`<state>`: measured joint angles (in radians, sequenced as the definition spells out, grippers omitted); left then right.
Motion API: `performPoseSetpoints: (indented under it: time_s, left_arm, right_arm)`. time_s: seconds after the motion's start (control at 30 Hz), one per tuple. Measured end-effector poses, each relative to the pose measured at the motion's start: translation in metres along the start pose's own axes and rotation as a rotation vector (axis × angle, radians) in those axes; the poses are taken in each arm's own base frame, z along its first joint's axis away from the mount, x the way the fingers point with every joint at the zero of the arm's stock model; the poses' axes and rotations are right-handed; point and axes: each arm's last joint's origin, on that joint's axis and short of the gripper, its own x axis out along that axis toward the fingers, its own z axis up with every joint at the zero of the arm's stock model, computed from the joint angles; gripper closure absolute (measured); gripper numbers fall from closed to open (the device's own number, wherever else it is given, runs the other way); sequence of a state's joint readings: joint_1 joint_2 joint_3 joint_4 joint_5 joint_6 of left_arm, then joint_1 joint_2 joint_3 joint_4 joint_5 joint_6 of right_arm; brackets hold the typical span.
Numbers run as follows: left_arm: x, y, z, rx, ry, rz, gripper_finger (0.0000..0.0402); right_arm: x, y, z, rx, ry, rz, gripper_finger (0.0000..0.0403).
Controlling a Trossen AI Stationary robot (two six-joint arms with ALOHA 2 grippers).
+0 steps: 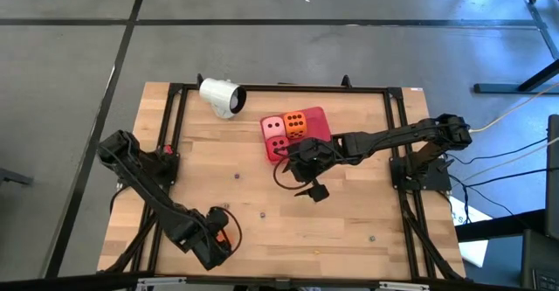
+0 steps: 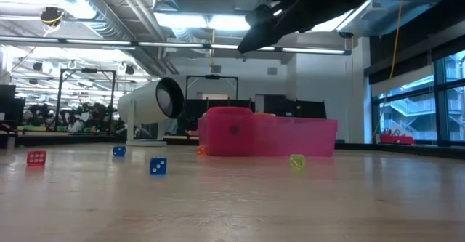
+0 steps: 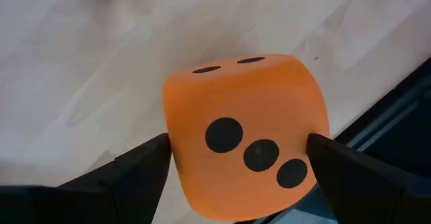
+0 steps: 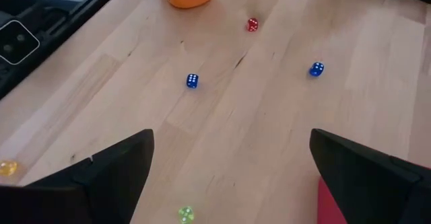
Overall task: Pick & Place Dice
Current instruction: Put the big orange dice into the red bin
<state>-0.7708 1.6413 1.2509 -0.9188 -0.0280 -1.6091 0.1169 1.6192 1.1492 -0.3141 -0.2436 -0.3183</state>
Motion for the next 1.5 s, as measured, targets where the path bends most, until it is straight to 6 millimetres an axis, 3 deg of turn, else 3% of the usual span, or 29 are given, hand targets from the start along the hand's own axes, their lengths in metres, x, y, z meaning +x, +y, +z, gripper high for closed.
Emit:
performPoseSetpoints:
  time_s: [0.63, 1.5]
  left_arm:
    - [-0.014, 0.004, 0.006, 0.120, 0.011, -0.038, 0.0056]
    - [-0.003, -0.004, 0.009, 0.125, 0.009, -0.062, 0.0056]
  right_arm:
    - [0.000, 0.000, 0.000, 0.048, 0.000, 0.000, 0.0007]
    - [0.000, 0.000, 0.000, 0.035, 0.000, 0.000, 0.0007]
